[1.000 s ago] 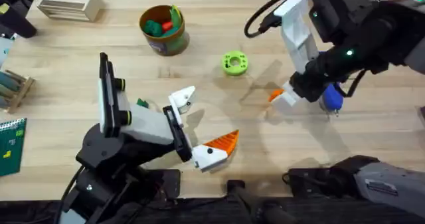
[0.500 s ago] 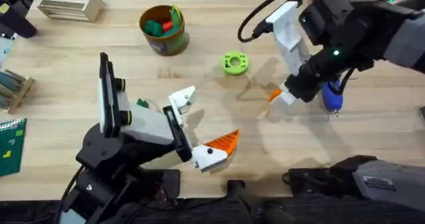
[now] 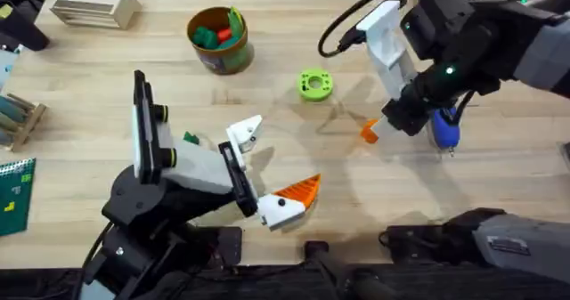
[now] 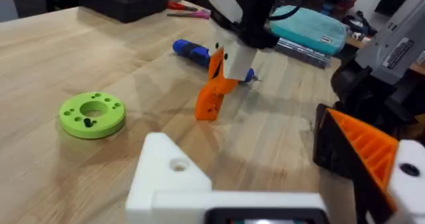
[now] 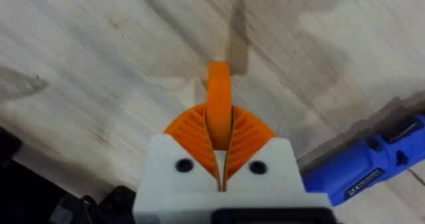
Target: Pick up the gripper from the table and insert it into the empty holder that is missing its gripper. Then pick up a screw, insert it into the mounting hole, and use the screwdriver to tighten it. Finally, clean up the table by picking up the vegetable and placing it into the bucket.
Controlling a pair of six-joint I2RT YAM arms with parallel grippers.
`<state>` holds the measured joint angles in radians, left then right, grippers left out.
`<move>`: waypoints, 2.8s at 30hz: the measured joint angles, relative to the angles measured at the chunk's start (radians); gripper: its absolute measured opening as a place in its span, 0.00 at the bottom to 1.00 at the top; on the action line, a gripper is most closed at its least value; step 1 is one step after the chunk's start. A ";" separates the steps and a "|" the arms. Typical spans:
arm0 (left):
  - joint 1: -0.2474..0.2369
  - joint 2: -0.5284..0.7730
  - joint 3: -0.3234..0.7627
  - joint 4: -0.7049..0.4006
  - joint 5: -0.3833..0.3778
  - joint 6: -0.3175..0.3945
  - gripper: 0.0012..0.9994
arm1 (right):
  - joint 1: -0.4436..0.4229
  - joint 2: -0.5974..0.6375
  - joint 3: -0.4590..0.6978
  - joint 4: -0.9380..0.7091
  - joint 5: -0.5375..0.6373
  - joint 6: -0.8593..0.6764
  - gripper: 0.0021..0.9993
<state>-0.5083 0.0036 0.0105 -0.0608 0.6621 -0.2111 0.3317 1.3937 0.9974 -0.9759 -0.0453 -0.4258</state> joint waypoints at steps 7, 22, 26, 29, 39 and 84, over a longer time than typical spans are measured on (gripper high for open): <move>0.000 0.000 0.000 0.000 0.000 0.000 0.99 | 0.000 -0.019 0.001 -0.011 -0.001 0.014 0.02; 0.000 0.000 0.000 0.000 0.000 0.000 0.99 | -0.485 -0.348 -0.098 0.086 -0.699 0.064 0.02; 0.000 0.000 0.000 0.000 0.000 0.000 0.99 | -0.477 -0.273 -0.215 0.127 -1.022 0.224 0.02; 0.000 0.000 0.000 0.000 0.000 0.000 0.99 | -0.404 -0.228 -0.224 0.152 -1.115 0.304 0.02; 0.000 0.000 0.000 0.000 0.000 -0.001 0.99 | -0.051 -0.029 -0.224 0.475 -1.231 0.700 0.02; 0.006 0.011 0.000 -0.003 -0.053 -0.056 0.99 | 0.146 0.323 -0.224 1.356 -1.333 1.495 0.01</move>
<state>-0.5027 0.0148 0.0105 -0.0638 0.6087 -0.2668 0.4778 1.7172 0.7731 0.3804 -1.3781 1.0688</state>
